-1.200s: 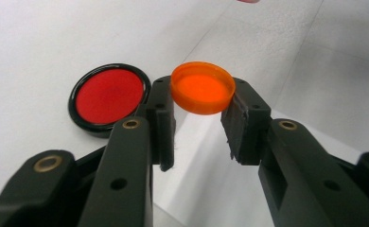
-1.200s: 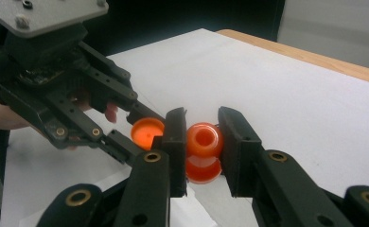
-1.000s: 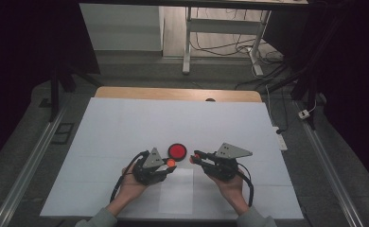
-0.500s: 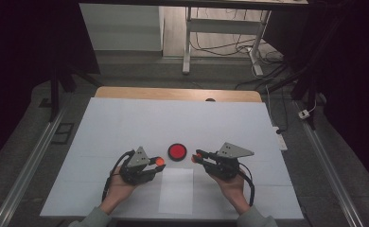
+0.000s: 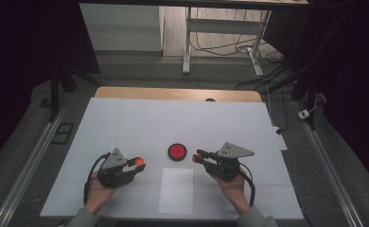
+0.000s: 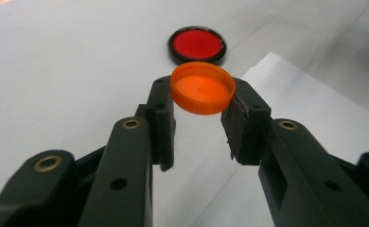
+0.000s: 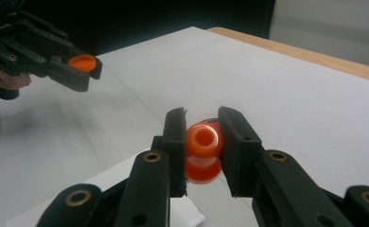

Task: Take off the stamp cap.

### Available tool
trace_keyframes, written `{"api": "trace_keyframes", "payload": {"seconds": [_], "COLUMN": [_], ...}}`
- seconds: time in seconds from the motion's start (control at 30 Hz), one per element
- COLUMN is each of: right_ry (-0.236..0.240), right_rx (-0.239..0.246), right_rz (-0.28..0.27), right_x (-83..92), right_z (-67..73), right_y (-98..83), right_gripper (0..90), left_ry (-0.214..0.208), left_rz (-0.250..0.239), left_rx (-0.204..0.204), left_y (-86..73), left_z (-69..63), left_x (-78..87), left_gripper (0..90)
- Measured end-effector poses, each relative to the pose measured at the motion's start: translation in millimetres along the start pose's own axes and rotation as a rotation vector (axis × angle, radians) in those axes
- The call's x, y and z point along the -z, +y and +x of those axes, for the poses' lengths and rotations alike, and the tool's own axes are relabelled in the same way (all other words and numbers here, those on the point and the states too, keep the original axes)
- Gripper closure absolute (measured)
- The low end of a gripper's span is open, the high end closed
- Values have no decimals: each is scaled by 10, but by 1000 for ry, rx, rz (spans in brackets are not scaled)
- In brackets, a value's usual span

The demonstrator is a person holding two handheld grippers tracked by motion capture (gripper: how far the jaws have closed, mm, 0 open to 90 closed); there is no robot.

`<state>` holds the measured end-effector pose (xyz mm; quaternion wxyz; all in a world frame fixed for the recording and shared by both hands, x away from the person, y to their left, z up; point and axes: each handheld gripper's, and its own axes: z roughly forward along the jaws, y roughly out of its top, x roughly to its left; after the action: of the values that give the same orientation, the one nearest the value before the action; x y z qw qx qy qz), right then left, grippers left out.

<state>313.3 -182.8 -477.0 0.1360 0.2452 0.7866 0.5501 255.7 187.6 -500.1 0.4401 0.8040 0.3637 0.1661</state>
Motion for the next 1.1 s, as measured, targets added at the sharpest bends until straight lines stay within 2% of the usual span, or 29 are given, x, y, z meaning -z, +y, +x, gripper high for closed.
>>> {"api": "trace_keyframes", "payload": {"seconds": [0.5, 0.77, 1.1], "right_ry": [0, 4, -5], "right_rx": [0, -4, 6], "right_rz": [7, 8, 4], "right_x": [-7, -28, -5], "right_z": [-28, -40, -22], "right_y": [0, -6, 13], "right_gripper": [727, 727, 727], "left_ry": [40, 43, 47], "left_rz": [-10, -6, -12], "left_rx": [53, 58, 68], "left_y": [-246, -269, -275], "left_z": [151, 212, 220], "left_x": [285, 274, 285], "left_gripper": [651, 651, 651]}}
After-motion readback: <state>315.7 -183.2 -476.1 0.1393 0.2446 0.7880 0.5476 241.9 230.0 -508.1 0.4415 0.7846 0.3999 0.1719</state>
